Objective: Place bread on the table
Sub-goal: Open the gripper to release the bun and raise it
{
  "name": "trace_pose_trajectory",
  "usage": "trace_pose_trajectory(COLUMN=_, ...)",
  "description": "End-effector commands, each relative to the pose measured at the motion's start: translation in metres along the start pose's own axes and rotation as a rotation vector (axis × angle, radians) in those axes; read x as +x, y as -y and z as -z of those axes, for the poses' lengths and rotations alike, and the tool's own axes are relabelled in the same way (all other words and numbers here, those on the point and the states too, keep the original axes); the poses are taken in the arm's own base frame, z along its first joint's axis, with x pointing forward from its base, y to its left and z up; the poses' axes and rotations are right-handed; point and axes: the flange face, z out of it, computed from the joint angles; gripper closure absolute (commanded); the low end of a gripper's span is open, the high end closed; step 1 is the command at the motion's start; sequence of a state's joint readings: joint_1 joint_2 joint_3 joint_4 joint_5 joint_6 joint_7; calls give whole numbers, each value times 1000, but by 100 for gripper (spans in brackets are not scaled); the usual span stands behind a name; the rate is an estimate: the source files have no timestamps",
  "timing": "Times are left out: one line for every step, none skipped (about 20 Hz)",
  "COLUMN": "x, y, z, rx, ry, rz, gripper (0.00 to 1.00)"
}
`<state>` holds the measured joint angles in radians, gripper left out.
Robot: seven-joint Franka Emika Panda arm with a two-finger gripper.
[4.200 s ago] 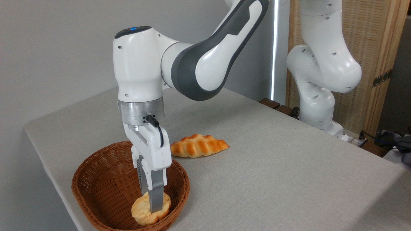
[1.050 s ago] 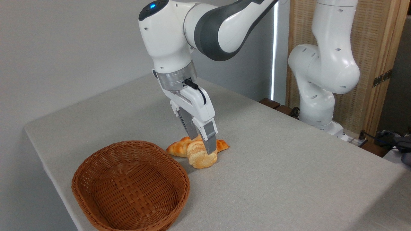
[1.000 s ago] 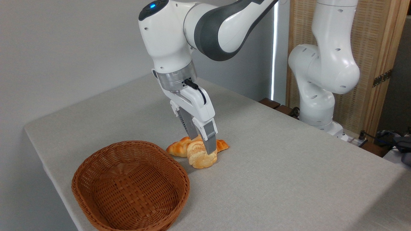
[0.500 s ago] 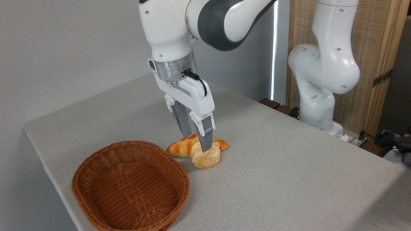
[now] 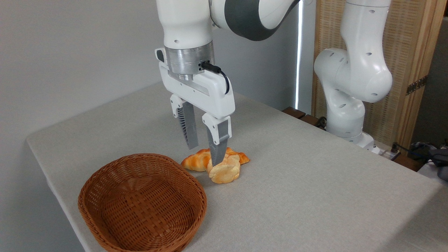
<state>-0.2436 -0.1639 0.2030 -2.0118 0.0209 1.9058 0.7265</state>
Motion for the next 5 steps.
trace_pose_trajectory(x=4, y=4, z=2, rx=3, ry=-43, rz=9, gripper=0)
trace_pose_trajectory(x=4, y=5, z=0, rx=2, ry=-42, rz=10, gripper=0)
trace_pose_trajectory(x=5, y=5, z=0, rx=3, ry=-41, rz=9, gripper=0)
trace_pose_trajectory(x=6, y=5, z=-1, rx=5, ry=-44, rz=9, gripper=0)
trace_pose_trajectory(x=6, y=5, z=0, rx=6, ry=-47, rz=9, gripper=0)
